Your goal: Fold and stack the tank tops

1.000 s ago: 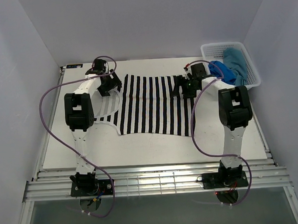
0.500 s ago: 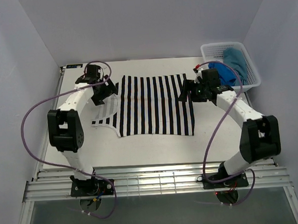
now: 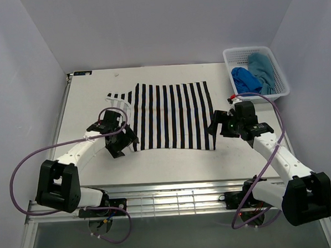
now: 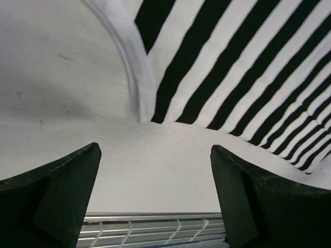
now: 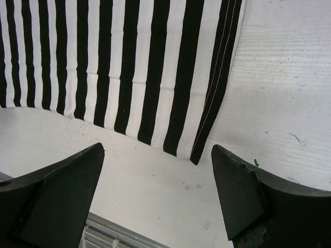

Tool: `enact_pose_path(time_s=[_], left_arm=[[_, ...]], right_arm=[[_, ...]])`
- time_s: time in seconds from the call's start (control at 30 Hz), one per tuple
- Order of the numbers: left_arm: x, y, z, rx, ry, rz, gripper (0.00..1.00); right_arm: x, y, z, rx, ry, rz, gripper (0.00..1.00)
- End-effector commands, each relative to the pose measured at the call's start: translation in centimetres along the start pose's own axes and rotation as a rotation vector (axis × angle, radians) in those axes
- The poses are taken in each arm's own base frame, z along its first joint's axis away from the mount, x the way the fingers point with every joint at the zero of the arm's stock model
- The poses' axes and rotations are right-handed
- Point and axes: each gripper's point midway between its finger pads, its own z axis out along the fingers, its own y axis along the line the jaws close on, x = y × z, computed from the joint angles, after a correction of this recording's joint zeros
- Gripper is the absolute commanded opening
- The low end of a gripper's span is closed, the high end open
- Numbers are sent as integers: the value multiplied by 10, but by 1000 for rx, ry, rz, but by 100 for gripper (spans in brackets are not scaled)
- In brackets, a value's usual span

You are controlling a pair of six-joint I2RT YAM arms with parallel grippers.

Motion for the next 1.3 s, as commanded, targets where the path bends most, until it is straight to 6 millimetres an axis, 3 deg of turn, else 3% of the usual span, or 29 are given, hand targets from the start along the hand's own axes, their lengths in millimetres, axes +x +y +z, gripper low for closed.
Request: enact_pose_path(time_s=[0.0, 0.2, 0.27, 0.53, 0.6, 0.8, 0.9, 0.93, 1.27], left_arm=[[-4, -4, 0, 29, -43, -75, 98], [8, 12, 23, -35, 7, -98, 97], [11, 16, 28, -41, 16, -100, 88], [12, 27, 44, -98, 16, -100, 72], [14, 30, 48, -115, 29, -99, 59], [24, 42, 59, -157, 62, -107, 37], [25, 42, 60, -145, 63, -103, 16], [26, 42, 60, -141, 63, -103, 2], [36, 39, 56, -80, 86, -96, 0]], right_arm=[[7, 0, -2, -8, 5, 19, 90], [28, -10, 3, 19, 69, 29, 90], [32, -12, 5, 23, 82, 31, 90], [37, -14, 6, 28, 96, 40, 90], [37, -15, 7, 34, 99, 38, 90], [39, -17, 6, 46, 109, 32, 90], [43, -18, 7, 41, 121, 36, 90], [47, -18, 7, 42, 129, 43, 90], [87, -23, 12, 23, 202, 129, 90]])
